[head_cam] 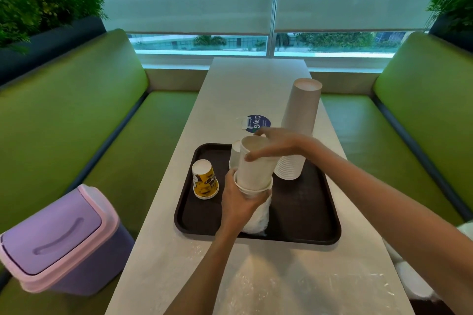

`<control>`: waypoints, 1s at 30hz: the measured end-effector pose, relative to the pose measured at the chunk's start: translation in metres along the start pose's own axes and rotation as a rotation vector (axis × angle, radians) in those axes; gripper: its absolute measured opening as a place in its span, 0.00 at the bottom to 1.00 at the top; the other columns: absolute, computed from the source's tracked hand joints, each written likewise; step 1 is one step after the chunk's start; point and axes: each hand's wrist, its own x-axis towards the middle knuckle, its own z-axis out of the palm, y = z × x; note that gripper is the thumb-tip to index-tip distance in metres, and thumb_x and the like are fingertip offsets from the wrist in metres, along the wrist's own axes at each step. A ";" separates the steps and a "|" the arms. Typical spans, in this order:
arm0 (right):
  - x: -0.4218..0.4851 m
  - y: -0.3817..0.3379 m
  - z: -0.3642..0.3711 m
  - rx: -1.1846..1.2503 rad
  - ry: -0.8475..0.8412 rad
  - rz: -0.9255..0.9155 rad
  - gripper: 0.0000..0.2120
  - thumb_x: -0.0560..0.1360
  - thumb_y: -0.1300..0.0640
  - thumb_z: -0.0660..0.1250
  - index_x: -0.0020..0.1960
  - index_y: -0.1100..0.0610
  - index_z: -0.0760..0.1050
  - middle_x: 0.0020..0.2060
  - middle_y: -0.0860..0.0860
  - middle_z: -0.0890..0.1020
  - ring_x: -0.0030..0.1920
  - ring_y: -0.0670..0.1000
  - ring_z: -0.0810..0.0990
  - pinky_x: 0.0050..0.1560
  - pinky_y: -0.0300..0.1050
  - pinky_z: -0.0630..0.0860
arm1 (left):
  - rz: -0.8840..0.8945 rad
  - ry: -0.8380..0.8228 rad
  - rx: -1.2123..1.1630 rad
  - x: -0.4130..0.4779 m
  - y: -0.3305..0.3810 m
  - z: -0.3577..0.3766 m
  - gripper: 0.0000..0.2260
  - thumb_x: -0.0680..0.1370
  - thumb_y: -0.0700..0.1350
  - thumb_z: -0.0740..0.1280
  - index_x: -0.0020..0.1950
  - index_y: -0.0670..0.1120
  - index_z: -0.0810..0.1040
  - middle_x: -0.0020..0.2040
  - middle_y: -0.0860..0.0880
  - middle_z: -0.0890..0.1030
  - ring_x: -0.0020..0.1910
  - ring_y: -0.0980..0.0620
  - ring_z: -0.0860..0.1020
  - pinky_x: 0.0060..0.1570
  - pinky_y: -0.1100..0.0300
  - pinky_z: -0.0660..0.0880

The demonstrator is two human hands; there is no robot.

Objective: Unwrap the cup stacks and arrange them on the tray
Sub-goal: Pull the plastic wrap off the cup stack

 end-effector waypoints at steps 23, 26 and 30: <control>-0.046 0.041 -0.022 -0.019 -0.244 0.106 0.29 0.67 0.50 0.77 0.64 0.53 0.69 0.57 0.50 0.77 0.60 0.52 0.74 0.64 0.45 0.72 | 0.025 -0.005 0.052 -0.012 -0.003 -0.010 0.39 0.62 0.48 0.81 0.68 0.48 0.65 0.59 0.54 0.72 0.59 0.54 0.73 0.58 0.61 0.72; -0.051 0.027 -0.046 0.246 0.053 -0.078 0.27 0.67 0.54 0.77 0.61 0.53 0.70 0.53 0.50 0.78 0.56 0.51 0.76 0.58 0.44 0.73 | 0.016 0.003 0.035 -0.011 -0.004 -0.010 0.40 0.61 0.48 0.81 0.67 0.49 0.65 0.61 0.52 0.73 0.61 0.52 0.73 0.61 0.54 0.74; -0.041 0.018 -0.073 0.431 0.630 -0.145 0.39 0.64 0.47 0.79 0.68 0.56 0.64 0.60 0.51 0.76 0.58 0.53 0.75 0.59 0.51 0.75 | 0.008 -0.012 0.021 -0.008 -0.003 -0.008 0.38 0.61 0.48 0.81 0.65 0.54 0.64 0.61 0.54 0.73 0.61 0.53 0.73 0.62 0.53 0.74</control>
